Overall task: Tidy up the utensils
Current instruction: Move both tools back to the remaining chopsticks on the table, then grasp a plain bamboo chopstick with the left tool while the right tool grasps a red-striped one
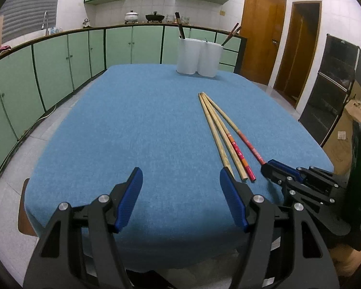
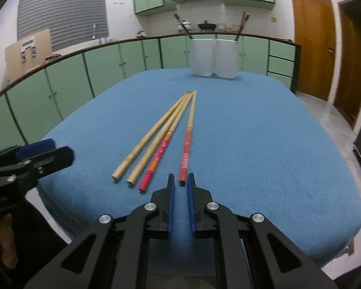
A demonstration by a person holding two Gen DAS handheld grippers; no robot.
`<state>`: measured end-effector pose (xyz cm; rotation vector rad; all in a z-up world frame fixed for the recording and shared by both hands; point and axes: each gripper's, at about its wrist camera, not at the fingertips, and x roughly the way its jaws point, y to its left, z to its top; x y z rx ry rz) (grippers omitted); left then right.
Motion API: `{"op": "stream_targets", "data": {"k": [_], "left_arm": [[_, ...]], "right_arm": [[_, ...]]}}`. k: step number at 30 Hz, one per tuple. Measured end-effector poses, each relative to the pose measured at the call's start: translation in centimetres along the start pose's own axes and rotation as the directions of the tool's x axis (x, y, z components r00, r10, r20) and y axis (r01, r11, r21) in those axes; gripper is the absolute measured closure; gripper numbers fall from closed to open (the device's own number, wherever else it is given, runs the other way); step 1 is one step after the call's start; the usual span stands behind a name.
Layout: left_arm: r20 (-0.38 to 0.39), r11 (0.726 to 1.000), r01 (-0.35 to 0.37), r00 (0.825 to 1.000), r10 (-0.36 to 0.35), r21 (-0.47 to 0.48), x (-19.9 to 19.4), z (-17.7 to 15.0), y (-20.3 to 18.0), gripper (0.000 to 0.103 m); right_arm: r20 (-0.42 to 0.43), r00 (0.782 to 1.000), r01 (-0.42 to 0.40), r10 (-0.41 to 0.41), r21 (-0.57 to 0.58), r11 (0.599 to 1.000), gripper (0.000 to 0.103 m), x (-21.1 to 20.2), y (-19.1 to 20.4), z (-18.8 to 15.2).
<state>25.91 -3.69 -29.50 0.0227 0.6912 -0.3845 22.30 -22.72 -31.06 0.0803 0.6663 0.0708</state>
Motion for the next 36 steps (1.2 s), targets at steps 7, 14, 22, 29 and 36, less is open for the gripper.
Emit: {"op": "stream_targets", "data": {"k": [7,14,22,29,36], "left_arm": [[-0.020,0.999,0.016,1.000,-0.015,0.035,0.9,-0.3,-1.3,0.038],[-0.042,0.996,0.036,0.999,-0.033,0.085,2.3,-0.7,-3.4,0.038],[-0.061,0.995,0.003,0.998,0.003,0.098,4.2,-0.6,-4.8,0.040],[-0.048,0.996,-0.038,0.998,0.042,0.083,4.4,-0.6,-4.5,0.045],[-0.031,0.994,-0.008,0.999,0.011,0.104,4.7,-0.8,-5.3,0.069]], "right_arm": [[0.003,0.999,0.045,-0.045,0.015,0.999,0.098,0.3,-1.1,0.1],[-0.006,0.994,0.111,-0.111,0.116,0.987,0.097,-0.8,-4.8,-0.1],[-0.010,0.994,0.107,-0.106,0.131,0.986,0.097,-1.5,-5.8,-0.4],[0.009,0.994,0.105,-0.106,0.106,0.989,0.093,-1.3,-5.5,-0.7],[0.019,0.995,0.098,-0.100,0.081,0.992,0.090,-1.1,-4.6,-0.9]]}}
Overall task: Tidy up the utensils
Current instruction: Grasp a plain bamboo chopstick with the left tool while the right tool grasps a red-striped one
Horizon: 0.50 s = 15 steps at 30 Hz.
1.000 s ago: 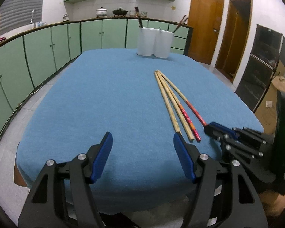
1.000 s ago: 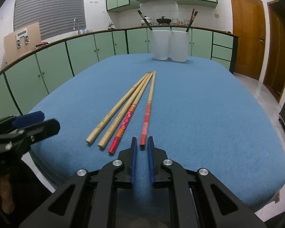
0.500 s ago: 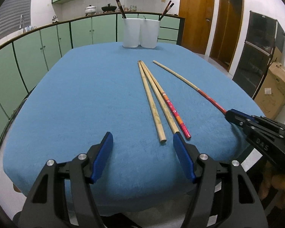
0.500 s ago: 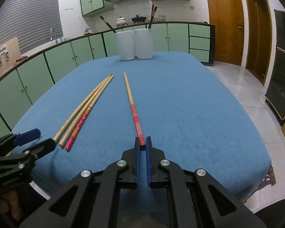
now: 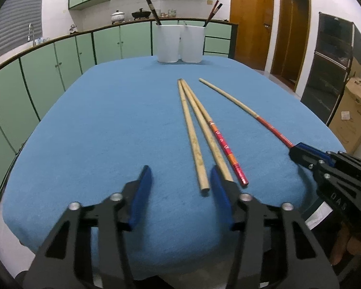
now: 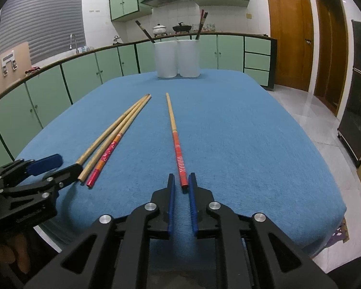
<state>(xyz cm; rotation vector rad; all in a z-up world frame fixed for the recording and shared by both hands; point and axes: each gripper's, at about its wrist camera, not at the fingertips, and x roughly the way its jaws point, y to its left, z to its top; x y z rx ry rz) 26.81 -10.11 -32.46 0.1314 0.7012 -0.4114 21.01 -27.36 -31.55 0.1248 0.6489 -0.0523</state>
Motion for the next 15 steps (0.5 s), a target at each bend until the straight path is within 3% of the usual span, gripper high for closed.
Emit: {"op": "stream_targets", "data": {"k": [3,12,15], "left_arm": [[0.000,1.000,0.013,1.000,-0.013,0.000,0.0,0.2,0.0,0.096],[-0.006,0.994,-0.060,0.998,0.060,-0.089,0.2,0.4,2.1,0.096],[-0.005,0.993,-0.064,0.998,0.063,-0.095,0.1,0.4,2.1,0.095]], "right_arm": [[0.003,1.000,-0.010,0.010,-0.034,0.999,0.090,-0.3,0.6,-0.4],[0.014,1.000,0.009,-0.009,-0.035,0.999,0.089,-0.2,0.8,-0.4],[0.014,0.999,0.031,-0.030,-0.029,0.999,0.096,-0.5,0.8,-0.5]]}}
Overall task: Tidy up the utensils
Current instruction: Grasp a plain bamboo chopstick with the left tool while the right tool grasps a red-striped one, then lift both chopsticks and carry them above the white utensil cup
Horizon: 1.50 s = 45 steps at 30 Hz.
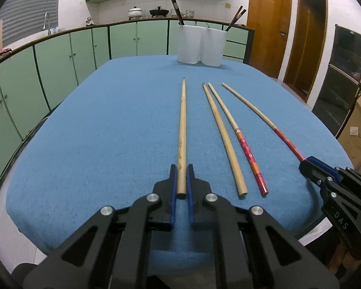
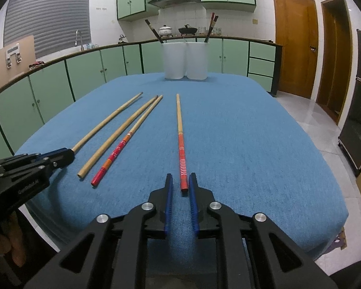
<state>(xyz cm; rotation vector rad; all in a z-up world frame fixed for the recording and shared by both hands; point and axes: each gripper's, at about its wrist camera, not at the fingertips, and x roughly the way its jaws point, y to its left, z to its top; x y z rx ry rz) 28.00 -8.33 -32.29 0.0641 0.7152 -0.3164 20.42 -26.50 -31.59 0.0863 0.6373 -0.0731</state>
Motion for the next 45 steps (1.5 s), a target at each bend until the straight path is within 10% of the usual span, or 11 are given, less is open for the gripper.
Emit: {"op": "stream_targets", "data": {"k": [19,33,45], "left_arm": [[-0.011,0.997,0.060,0.998,-0.061,-0.048,-1.7,0.9,1.4,0.097],[0.081,0.996,0.090,0.993,-0.088,-0.014,-10.4,8.3,2.3,0.097],[0.064,0.990,0.134,0.989,-0.136,0.034,-10.4,15.3,2.5,0.097]], "right_arm": [[0.016,0.998,-0.065,0.065,0.022,0.998,0.097,-2.7,0.0,1.7],[0.155,0.982,-0.104,0.109,-0.038,0.994,0.097,-10.1,-0.5,11.0],[0.061,0.985,-0.153,0.162,-0.134,0.979,0.097,-7.2,-0.4,19.9]]}}
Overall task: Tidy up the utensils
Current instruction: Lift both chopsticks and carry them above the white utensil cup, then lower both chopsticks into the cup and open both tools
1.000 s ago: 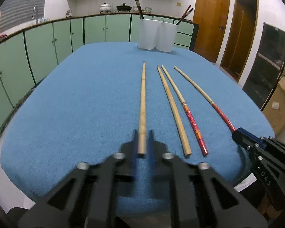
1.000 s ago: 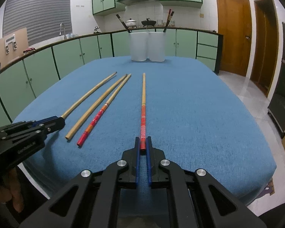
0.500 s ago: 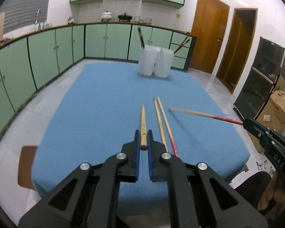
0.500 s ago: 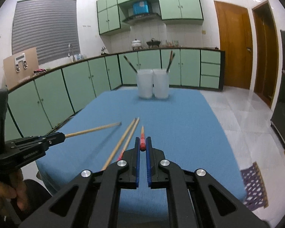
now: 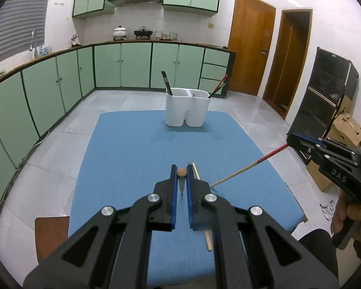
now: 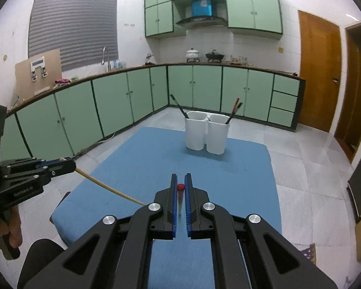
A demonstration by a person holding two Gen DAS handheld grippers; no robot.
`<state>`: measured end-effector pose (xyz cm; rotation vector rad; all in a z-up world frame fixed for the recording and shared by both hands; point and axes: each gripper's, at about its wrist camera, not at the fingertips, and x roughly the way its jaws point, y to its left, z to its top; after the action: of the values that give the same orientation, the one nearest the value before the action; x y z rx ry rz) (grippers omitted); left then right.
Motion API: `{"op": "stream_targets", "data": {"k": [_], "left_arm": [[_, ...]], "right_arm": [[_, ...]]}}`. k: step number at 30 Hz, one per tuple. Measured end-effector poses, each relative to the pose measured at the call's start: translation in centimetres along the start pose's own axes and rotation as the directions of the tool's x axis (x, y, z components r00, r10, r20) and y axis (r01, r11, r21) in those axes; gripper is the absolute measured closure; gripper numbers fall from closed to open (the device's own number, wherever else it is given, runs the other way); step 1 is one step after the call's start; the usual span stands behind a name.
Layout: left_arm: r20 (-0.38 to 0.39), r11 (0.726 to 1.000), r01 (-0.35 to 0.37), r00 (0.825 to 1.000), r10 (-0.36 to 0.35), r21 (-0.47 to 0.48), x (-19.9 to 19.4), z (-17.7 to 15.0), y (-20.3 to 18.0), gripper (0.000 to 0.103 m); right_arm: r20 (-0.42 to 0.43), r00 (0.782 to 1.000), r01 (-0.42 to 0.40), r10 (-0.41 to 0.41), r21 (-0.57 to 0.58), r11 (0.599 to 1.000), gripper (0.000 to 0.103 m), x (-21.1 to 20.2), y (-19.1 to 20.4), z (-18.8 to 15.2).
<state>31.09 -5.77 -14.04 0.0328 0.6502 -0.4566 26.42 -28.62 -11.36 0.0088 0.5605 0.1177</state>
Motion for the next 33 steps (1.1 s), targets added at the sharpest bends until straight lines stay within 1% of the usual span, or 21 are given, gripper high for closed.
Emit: {"op": "stream_targets", "data": {"k": [3,9,13,15,20,22,25,29,33], "left_arm": [[-0.016,1.000,0.005,1.000,-0.005,0.010,1.2,1.5,0.2,0.097],[-0.033,0.999,0.028,0.999,-0.028,0.016,2.2,3.7,0.9,0.097],[-0.025,0.998,0.035,0.999,-0.034,0.046,2.6,5.5,0.6,0.097],[-0.015,0.998,0.040,0.999,-0.040,0.052,2.8,6.6,0.6,0.097],[0.053,0.997,0.044,0.997,-0.047,0.061,3.0,11.3,0.3,0.097],[0.089,0.997,0.057,0.994,-0.061,0.056,3.1,13.6,0.1,0.097],[0.148,0.997,0.045,0.988,-0.053,0.056,3.8,16.7,-0.7,0.097],[0.232,0.998,0.025,0.972,-0.038,0.056,5.1,20.3,-1.5,0.097],[0.303,0.999,0.006,0.953,-0.018,0.039,7.2,23.8,-1.9,0.097]], "right_arm": [[-0.028,1.000,-0.012,0.012,-0.007,1.000,0.097,1.2,0.0,1.4],[-0.070,0.997,-0.030,0.027,-0.030,0.999,0.097,2.7,0.2,3.9],[-0.072,0.997,-0.033,0.030,-0.045,0.998,0.097,2.8,-0.3,5.8],[-0.065,0.998,-0.027,0.023,-0.057,0.998,0.097,2.9,-0.5,7.4],[-0.028,1.000,-0.009,0.007,-0.064,0.998,0.097,3.2,-1.5,11.8],[-0.010,1.000,-0.001,0.000,-0.049,0.999,0.097,3.5,-2.2,14.1],[0.016,1.000,0.011,-0.011,-0.019,1.000,0.097,4.5,-3.6,17.3],[0.057,0.998,0.030,-0.031,0.020,0.999,0.097,6.3,-5.6,21.1],[0.099,0.993,0.056,-0.058,0.025,0.998,0.097,8.4,-7.0,23.7]]}}
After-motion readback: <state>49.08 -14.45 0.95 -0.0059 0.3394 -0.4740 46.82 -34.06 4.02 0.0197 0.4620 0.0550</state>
